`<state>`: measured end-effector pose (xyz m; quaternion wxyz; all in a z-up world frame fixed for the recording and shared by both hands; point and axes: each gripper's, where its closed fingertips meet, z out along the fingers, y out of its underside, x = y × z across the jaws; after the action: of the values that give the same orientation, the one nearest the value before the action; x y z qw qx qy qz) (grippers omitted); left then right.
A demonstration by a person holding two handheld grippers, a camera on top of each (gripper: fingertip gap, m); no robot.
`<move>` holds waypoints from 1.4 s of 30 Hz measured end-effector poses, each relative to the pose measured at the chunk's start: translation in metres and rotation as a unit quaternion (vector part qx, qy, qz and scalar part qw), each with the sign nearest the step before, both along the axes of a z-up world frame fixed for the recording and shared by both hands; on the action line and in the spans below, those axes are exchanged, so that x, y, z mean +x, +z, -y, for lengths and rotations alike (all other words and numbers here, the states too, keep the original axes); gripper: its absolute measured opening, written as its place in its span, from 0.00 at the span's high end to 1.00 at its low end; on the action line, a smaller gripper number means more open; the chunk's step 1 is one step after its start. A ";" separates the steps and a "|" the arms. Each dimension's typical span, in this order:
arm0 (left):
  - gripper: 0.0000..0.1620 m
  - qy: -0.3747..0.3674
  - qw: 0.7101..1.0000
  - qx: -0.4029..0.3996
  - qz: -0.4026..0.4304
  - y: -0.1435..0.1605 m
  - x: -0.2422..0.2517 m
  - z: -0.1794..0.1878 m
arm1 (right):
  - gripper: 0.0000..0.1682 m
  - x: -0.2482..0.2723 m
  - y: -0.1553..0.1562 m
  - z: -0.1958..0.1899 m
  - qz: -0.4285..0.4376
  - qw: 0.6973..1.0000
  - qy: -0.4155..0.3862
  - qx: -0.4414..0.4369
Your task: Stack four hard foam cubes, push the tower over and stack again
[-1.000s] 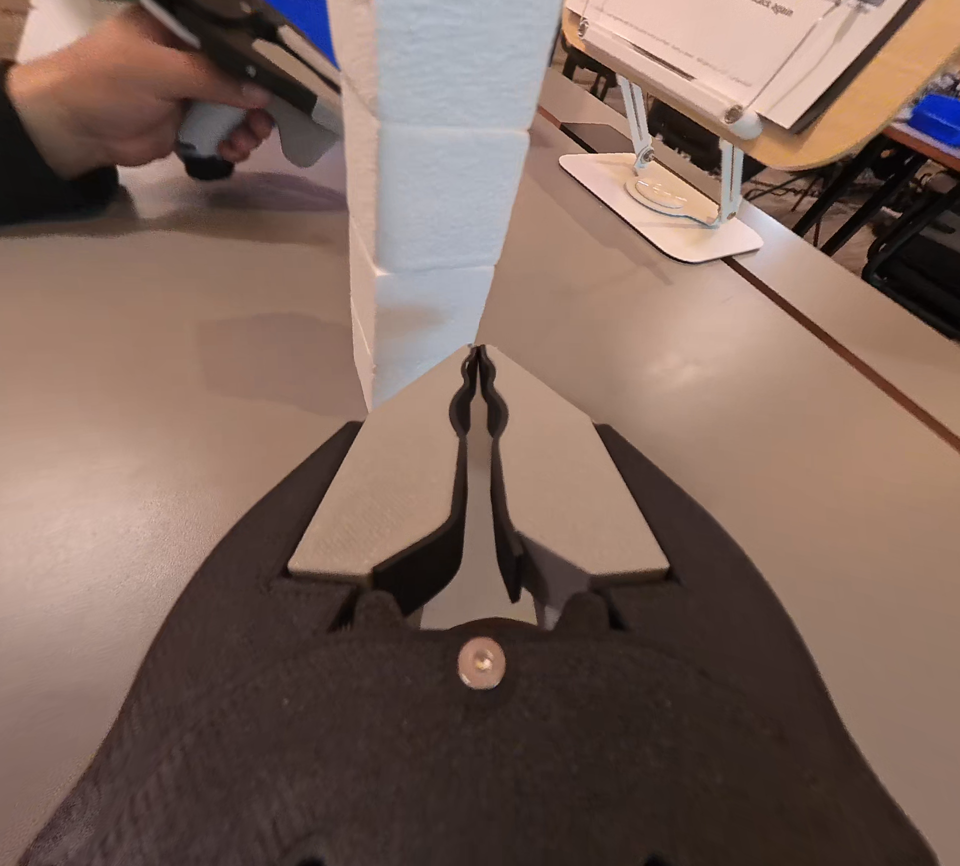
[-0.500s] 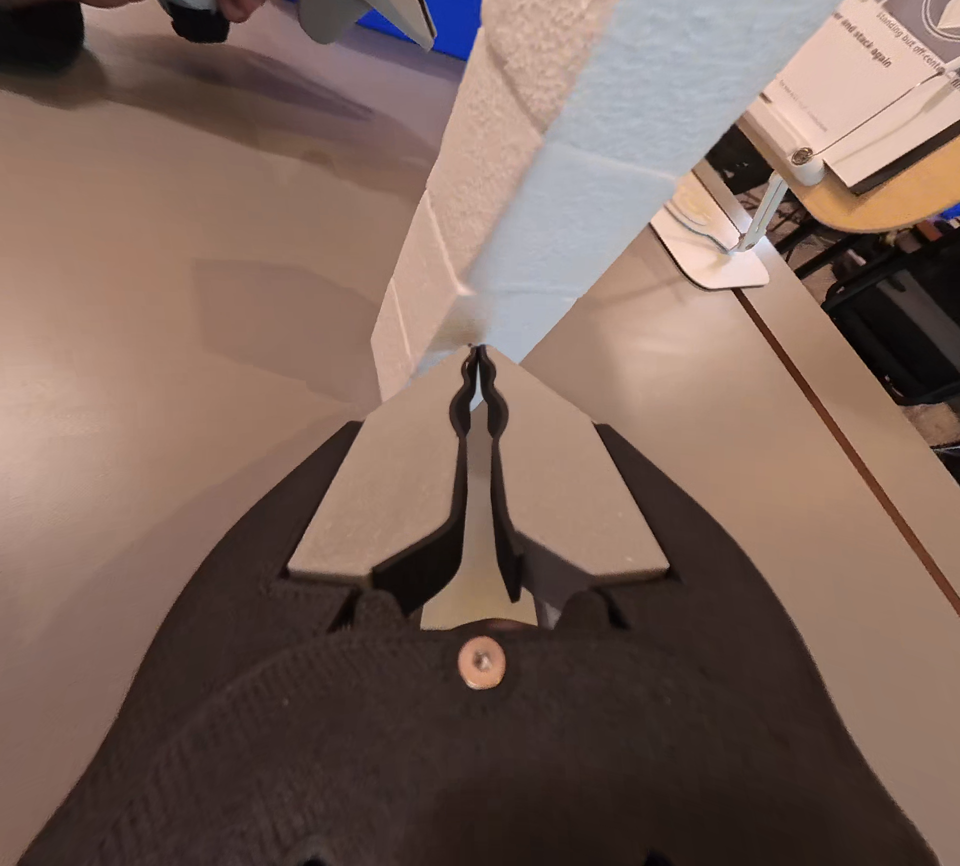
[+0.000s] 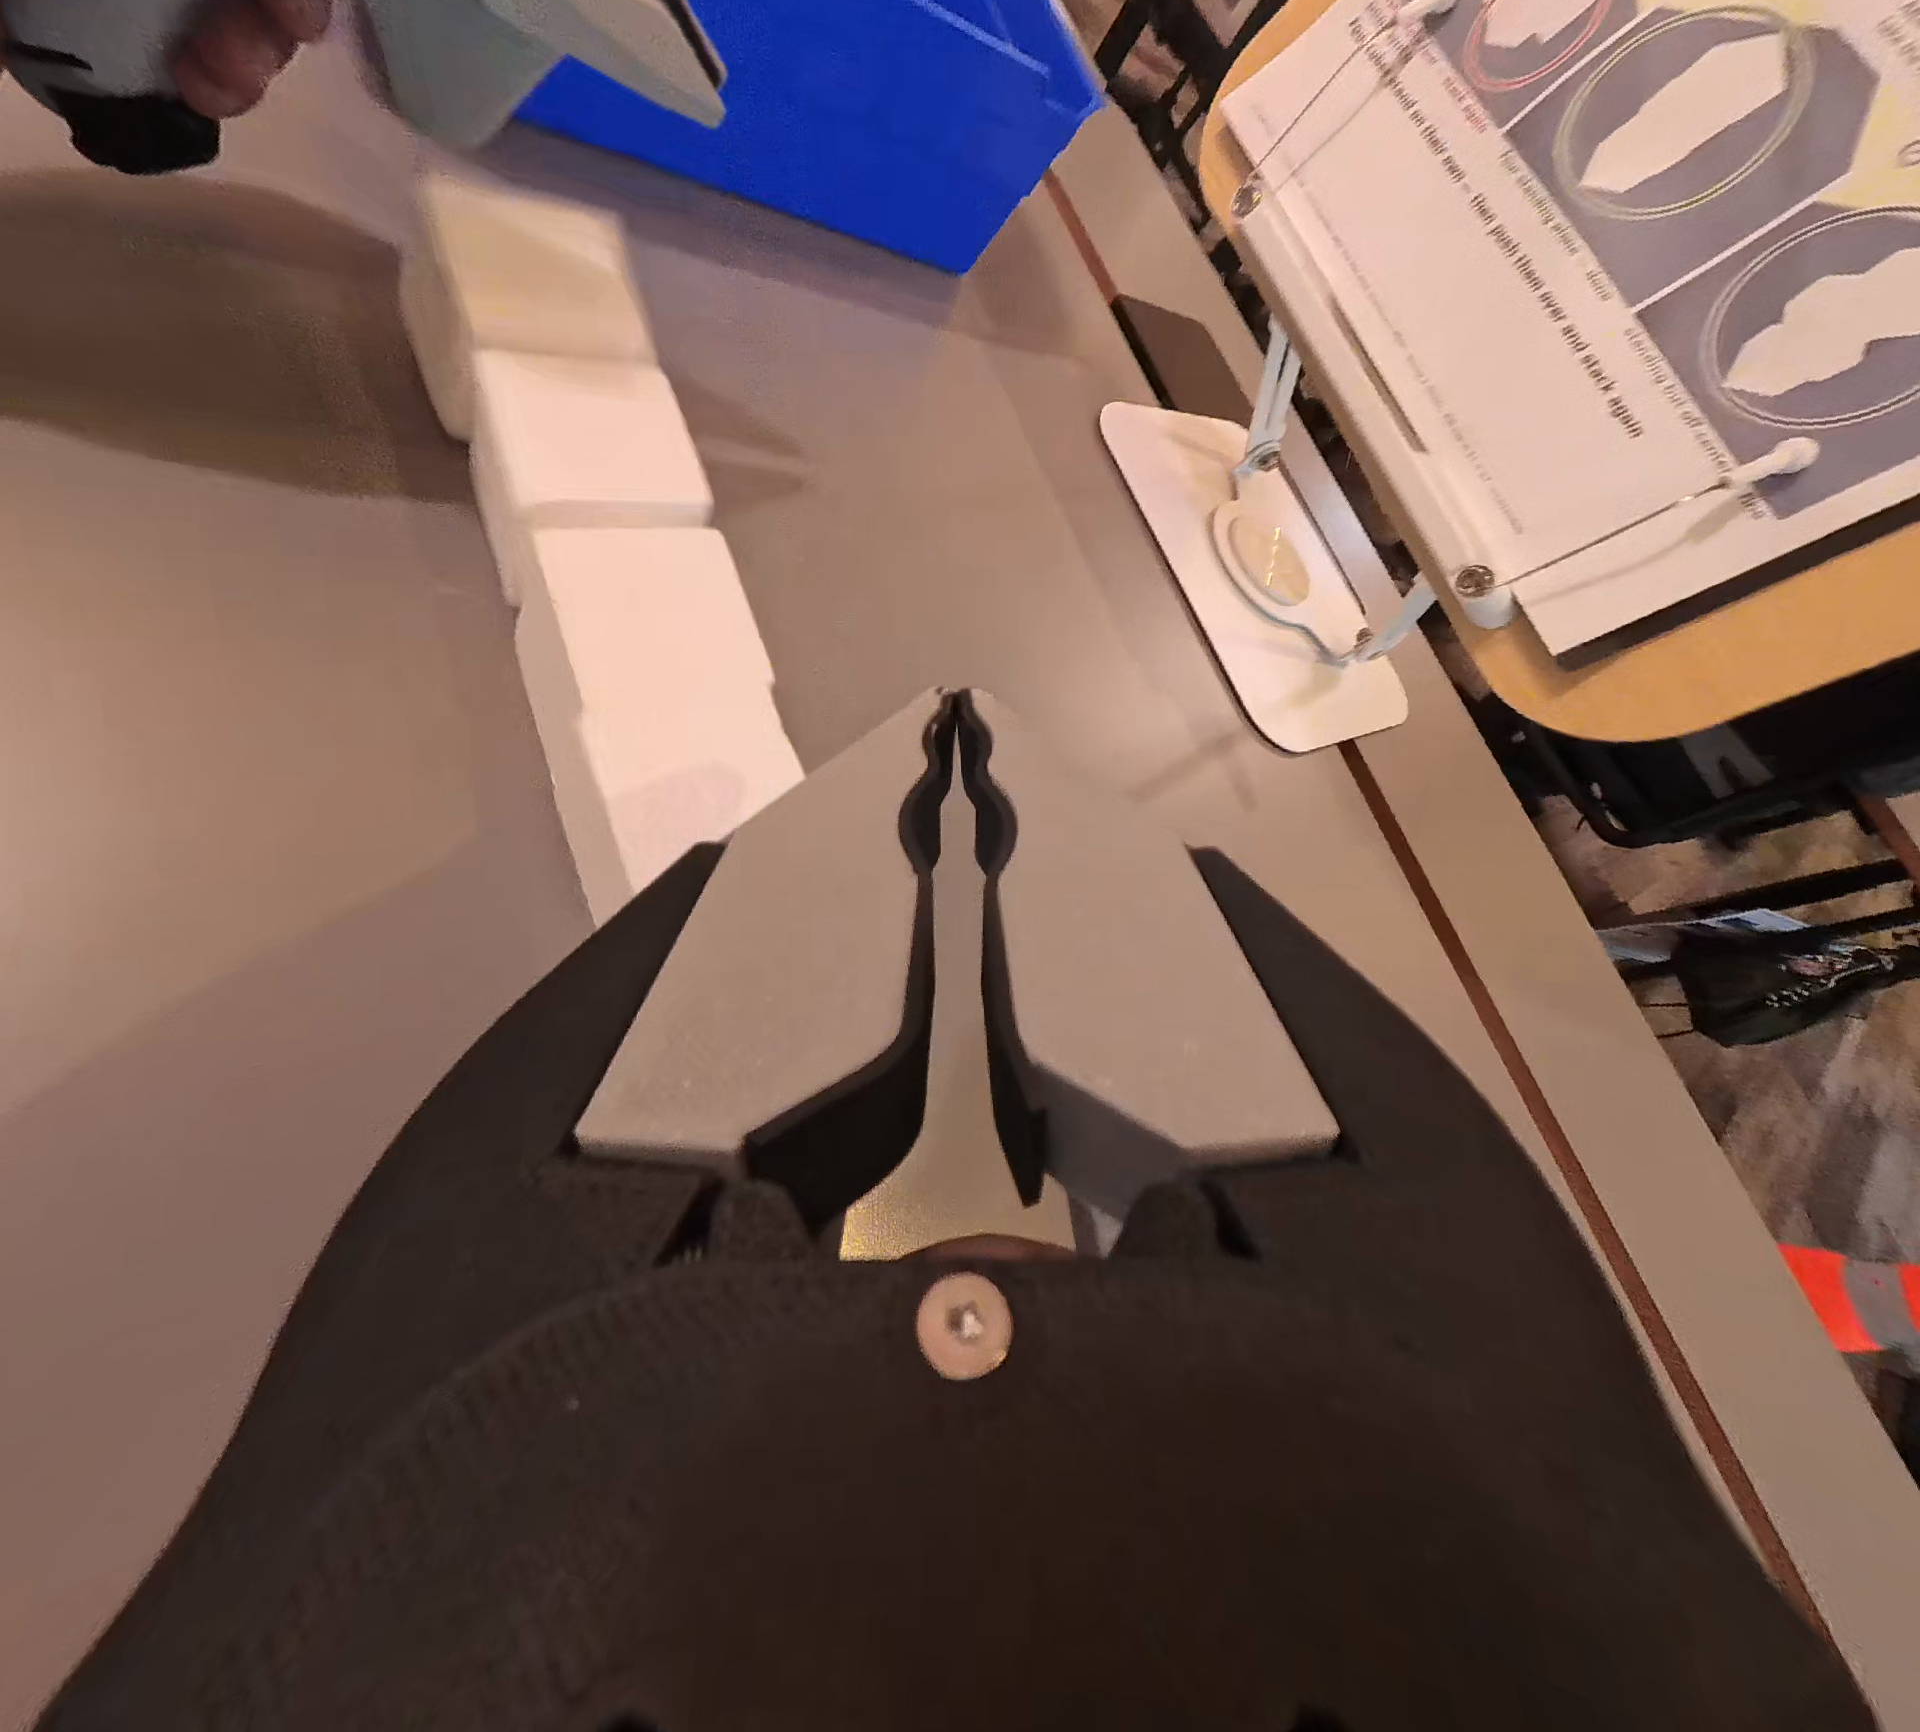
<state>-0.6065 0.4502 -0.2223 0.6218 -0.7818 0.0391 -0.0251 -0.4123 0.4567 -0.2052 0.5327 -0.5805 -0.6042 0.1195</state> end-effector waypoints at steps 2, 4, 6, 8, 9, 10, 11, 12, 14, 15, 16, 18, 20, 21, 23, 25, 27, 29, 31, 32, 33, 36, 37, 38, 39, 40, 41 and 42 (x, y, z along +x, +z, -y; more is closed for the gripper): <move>0.95 -0.005 1.000 -0.009 0.013 -0.004 -0.004 0.001 | 1.00 0.007 0.000 -0.001 -0.020 1.000 -0.007 -0.006; 0.93 -0.015 0.999 -0.034 0.028 -0.013 -0.003 -0.001 | 1.00 0.019 -0.006 -0.006 -0.033 0.999 -0.017 -0.016; 0.91 -0.023 0.998 -0.034 0.037 -0.014 0.000 -0.002 | 1.00 0.033 -0.016 -0.012 -0.043 0.998 -0.033 -0.026; 0.90 -0.029 0.998 -0.041 0.037 -0.017 0.003 -0.003 | 1.00 0.045 -0.026 -0.017 -0.059 0.996 -0.041 -0.047; 0.89 -0.031 0.998 -0.042 0.034 -0.018 0.004 -0.003 | 1.00 0.051 -0.032 -0.019 -0.068 0.995 -0.043 -0.062; 0.89 -0.036 0.998 -0.040 0.033 -0.017 0.006 -0.003 | 1.00 0.057 -0.039 -0.021 -0.073 0.993 -0.045 -0.079; 0.89 -0.042 0.998 -0.034 0.032 -0.015 0.008 -0.003 | 1.00 0.062 -0.046 -0.023 -0.077 0.991 -0.049 -0.101; 0.89 -0.048 0.998 -0.030 0.031 -0.013 0.011 -0.002 | 1.00 0.066 -0.050 -0.024 -0.083 0.987 -0.050 -0.127; 0.89 -0.055 0.998 -0.032 0.020 -0.014 0.016 -0.003 | 1.00 0.071 -0.049 -0.026 -0.112 0.979 -0.045 -0.164; 0.89 -0.055 0.998 -0.033 0.012 -0.014 0.017 -0.003 | 0.98 0.071 -0.049 -0.024 -0.127 0.972 -0.037 -0.193; 0.89 -0.052 0.998 -0.036 0.004 -0.016 0.017 -0.003 | 0.95 0.069 -0.048 -0.019 -0.142 0.963 -0.021 -0.229; 0.89 -0.043 0.998 -0.050 -0.006 -0.022 0.016 -0.004 | 0.93 0.062 -0.039 -0.005 -0.177 0.944 0.021 -0.279; 0.89 -0.044 0.998 -0.047 -0.004 -0.021 0.016 -0.004 | 0.93 0.049 -0.031 0.017 -0.185 0.932 0.079 -0.302; 0.89 -0.045 0.998 -0.043 0.000 -0.020 0.017 -0.004 | 0.93 0.042 -0.031 0.031 -0.175 0.929 0.111 -0.307; 0.89 -0.044 0.998 -0.036 0.005 -0.017 0.017 -0.003 | 0.92 0.026 -0.035 0.068 -0.136 0.920 0.186 -0.317; 0.88 -0.047 0.998 -0.038 0.007 -0.018 0.017 -0.003 | 0.92 0.014 -0.047 0.106 -0.075 0.901 0.251 -0.346; 0.86 -0.052 0.998 -0.046 0.007 -0.021 0.019 -0.003 | 0.93 0.002 -0.065 0.110 -0.030 0.912 0.243 -0.328; 0.86 -0.058 0.997 -0.042 0.004 -0.020 0.021 -0.003 | 0.93 -0.007 -0.082 0.086 -0.001 0.943 0.176 -0.284; 0.85 -0.063 0.997 -0.040 -0.001 -0.019 0.024 -0.003 | 0.93 -0.007 -0.085 0.036 -0.009 0.975 0.043 -0.216; 0.85 -0.064 0.997 -0.041 -0.005 -0.019 0.025 -0.003 | 0.93 -0.003 -0.080 0.017 -0.026 0.982 -0.007 -0.189; 0.86 -0.066 0.997 -0.041 -0.009 -0.019 0.026 -0.003 | 0.93 -0.001 -0.074 0.008 -0.045 0.982 -0.027 -0.181; 0.86 -0.070 0.996 -0.045 -0.021 -0.021 0.029 -0.003 | 0.93 0.004 -0.059 0.010 -0.100 0.973 -0.012 -0.208; 0.86 -0.071 0.996 -0.043 -0.025 -0.021 0.030 -0.003 | 0.93 0.007 -0.058 0.010 -0.106 0.971 -0.009 -0.214; 0.86 -0.072 0.996 -0.042 -0.029 -0.020 0.031 -0.003 | 0.93 0.010 -0.059 0.009 -0.106 0.971 -0.014 -0.214; 0.86 -0.073 0.996 -0.042 -0.032 -0.020 0.032 -0.003 | 0.93 0.014 -0.060 0.007 -0.105 0.971 -0.020 -0.214; 0.86 -0.075 0.996 -0.042 -0.033 -0.020 0.033 -0.003 | 0.94 0.016 -0.063 0.006 -0.104 0.970 -0.025 -0.217; 0.86 -0.078 0.996 -0.042 -0.033 -0.020 0.034 -0.003 | 0.94 0.017 -0.064 0.006 -0.103 0.969 -0.026 -0.222; 0.86 -0.081 0.995 -0.041 -0.033 -0.020 0.036 -0.003 | 0.94 0.017 -0.066 0.007 -0.103 0.968 -0.027 -0.227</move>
<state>-0.5709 0.4533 -0.2426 0.5834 -0.8014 0.1218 -0.0511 -0.3956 0.4501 -0.2709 0.4493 -0.6868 -0.4871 0.2985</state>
